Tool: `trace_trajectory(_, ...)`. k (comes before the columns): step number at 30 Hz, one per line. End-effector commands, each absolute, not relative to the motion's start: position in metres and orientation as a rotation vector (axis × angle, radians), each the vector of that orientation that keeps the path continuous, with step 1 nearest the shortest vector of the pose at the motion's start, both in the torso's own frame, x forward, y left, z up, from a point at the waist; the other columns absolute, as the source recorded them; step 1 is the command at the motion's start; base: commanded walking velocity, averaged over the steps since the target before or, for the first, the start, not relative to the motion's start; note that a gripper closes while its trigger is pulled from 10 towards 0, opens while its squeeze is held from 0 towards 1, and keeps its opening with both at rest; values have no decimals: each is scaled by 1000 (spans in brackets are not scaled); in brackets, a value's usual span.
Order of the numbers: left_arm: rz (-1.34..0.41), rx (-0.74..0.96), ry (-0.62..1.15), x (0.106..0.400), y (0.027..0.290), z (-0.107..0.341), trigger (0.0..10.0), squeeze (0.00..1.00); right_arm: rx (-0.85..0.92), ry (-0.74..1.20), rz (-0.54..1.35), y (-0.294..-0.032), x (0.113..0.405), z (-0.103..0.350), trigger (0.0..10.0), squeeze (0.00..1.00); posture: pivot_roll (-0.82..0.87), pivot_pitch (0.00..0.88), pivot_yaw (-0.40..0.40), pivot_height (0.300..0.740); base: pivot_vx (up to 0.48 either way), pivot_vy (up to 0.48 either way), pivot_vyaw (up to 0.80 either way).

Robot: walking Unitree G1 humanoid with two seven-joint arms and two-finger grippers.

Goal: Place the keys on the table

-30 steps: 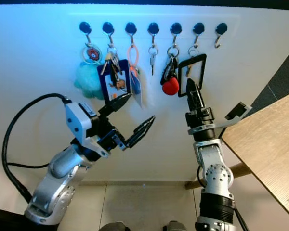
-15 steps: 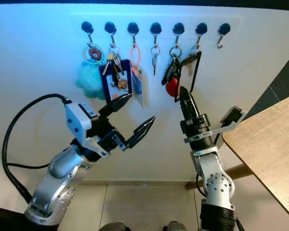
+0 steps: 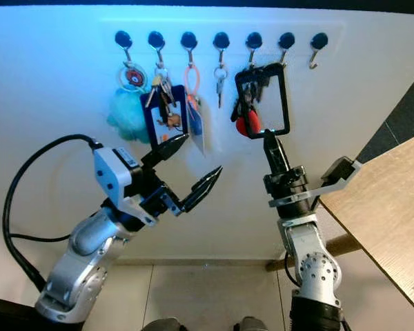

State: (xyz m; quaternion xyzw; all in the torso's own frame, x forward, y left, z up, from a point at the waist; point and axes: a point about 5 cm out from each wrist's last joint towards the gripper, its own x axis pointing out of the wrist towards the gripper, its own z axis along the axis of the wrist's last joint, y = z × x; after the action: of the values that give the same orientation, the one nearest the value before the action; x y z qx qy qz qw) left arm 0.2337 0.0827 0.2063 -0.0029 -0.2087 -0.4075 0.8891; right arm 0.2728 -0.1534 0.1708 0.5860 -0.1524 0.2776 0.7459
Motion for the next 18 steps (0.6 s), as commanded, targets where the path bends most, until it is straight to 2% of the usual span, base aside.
trace_trajectory(1,-848,-12,-442,231,80,207,10000,0,1318,-368,598,-154,269,173,0,0,36,94,8,740,0,0,0)
trace_trajectory(14,-840,-8,-446,232,80,207,10000,0,1324,-393,638,-154,266,180,0,0,34,95,7,740,0,0,0)
trace_trajectory(18,-835,-6,-451,232,80,208,10000,0,1334,-417,717,-150,262,190,0,0,34,95,8,740,0,0,0)
